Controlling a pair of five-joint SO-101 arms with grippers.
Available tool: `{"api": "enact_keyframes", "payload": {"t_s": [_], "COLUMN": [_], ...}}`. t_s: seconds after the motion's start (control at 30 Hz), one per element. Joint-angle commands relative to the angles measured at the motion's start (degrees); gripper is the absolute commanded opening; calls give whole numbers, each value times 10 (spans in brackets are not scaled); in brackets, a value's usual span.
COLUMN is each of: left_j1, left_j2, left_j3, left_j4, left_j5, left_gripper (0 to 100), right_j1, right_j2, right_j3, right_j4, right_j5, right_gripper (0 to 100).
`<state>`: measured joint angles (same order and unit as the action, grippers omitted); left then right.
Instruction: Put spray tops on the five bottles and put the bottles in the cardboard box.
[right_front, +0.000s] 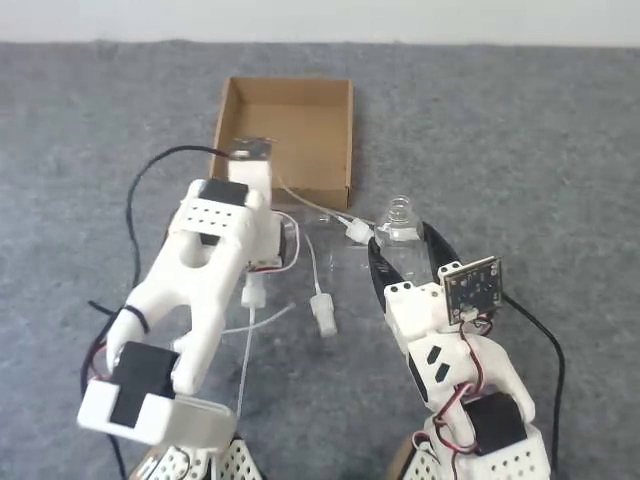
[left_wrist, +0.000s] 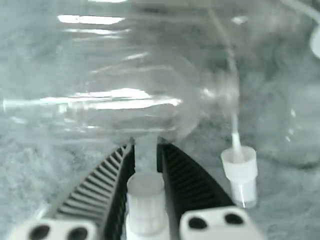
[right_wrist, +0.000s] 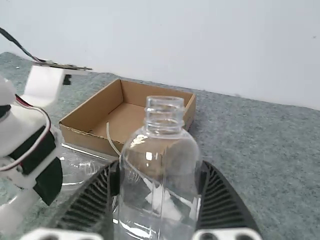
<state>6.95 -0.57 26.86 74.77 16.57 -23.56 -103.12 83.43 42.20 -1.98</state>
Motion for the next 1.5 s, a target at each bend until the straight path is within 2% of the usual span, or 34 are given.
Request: {"api": "enact_keyframes", "payload": {"t_s": [0.0,0.17,0.4,0.5,0.67,1.0,1.27,1.47], "left_j1": [40,63,59,59,60,60,79,105], "left_j2": [0,1,1,1,-2,-4,-1,-3], "left_j3": [-36,-36,-36,-36,-36,-44,-10,53], "left_j4": [1,-2,-19,-17,-3,69,37,-29], "left_j5": [-42,-89,-235,-265,-268,-284,-209,-155], "left_gripper": [51,53,58,107,191,195,195,195], "right_j1": [7,7,8,8,8,31,33,32], "right_j2": [-8,-8,-8,-8,-8,-8,-9,-9], "right_j3": [-10,-10,-10,-10,-10,-11,-11,-11], "right_j4": [-11,-11,-12,-12,-12,-15,-15,-15], "right_j5": [-4,-4,-4,-4,-4,-4,-4,-4], "right_gripper": [47,47,46,46,46,46,46,46]}}
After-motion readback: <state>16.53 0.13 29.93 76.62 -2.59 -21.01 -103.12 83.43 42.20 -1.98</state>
